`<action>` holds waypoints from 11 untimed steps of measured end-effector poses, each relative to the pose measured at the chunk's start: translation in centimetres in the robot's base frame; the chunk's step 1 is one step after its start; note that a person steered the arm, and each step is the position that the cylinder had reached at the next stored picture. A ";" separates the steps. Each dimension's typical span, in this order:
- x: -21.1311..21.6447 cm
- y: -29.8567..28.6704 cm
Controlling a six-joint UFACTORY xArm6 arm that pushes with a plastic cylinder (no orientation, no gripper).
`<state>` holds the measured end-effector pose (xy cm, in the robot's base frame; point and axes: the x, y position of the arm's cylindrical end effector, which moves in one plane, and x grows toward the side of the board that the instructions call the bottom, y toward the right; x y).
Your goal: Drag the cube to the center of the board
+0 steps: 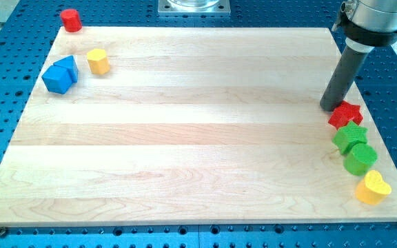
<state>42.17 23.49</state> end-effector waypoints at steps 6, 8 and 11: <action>-4.9 -52.3; -5.6 -44.0; -8.0 -37.1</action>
<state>34.20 -13.64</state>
